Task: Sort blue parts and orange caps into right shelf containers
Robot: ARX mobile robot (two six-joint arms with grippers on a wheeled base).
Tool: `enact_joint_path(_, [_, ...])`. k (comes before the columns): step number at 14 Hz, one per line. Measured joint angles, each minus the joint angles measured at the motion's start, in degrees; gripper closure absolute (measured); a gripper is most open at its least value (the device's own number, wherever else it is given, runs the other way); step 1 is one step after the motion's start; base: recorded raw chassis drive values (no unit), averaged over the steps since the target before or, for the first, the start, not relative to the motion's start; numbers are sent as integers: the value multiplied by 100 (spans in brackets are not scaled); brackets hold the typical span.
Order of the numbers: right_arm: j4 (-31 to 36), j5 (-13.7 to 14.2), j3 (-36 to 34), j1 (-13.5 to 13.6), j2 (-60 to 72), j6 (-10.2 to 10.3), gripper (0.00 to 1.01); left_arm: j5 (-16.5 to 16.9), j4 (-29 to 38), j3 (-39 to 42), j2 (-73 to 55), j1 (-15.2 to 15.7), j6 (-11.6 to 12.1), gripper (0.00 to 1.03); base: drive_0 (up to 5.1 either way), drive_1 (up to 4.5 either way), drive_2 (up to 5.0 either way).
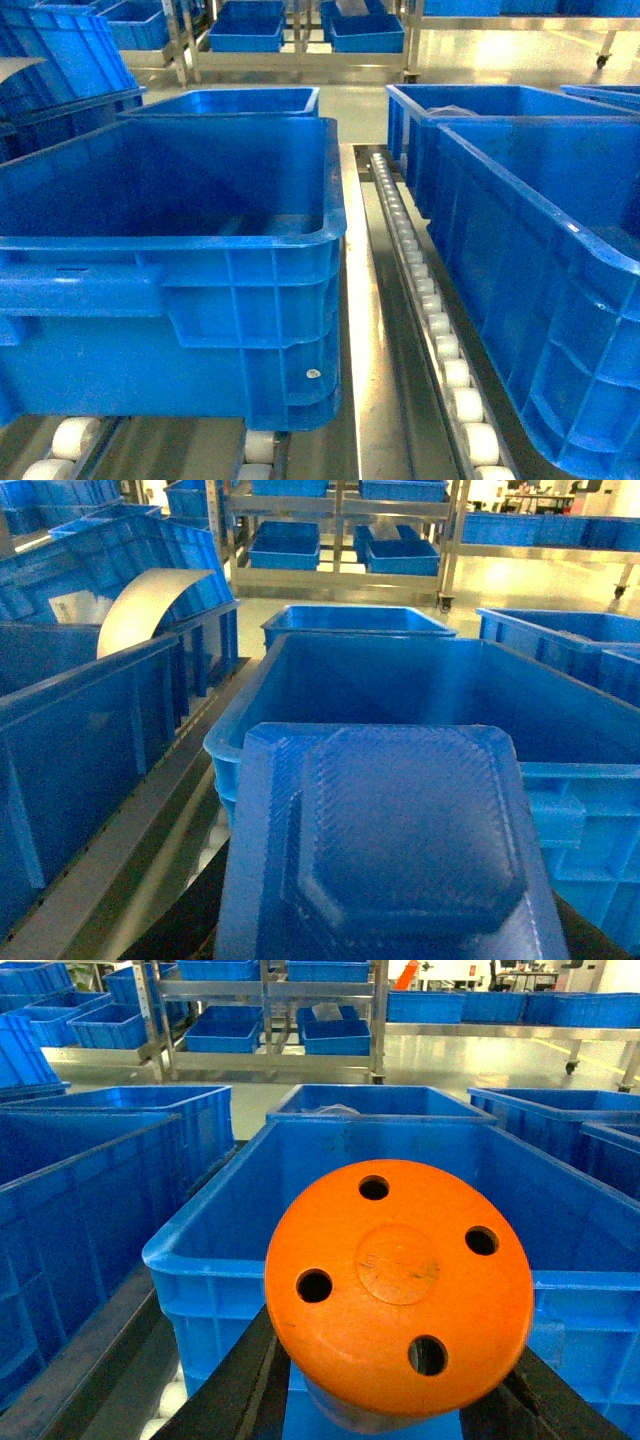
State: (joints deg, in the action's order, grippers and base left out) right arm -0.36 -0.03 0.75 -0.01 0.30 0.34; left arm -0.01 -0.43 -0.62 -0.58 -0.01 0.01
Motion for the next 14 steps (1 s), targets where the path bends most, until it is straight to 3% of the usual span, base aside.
enact_joint_path(14, [0, 0, 0, 0, 0, 0, 60, 0, 0, 0, 0, 0, 0, 60, 3, 409, -403])
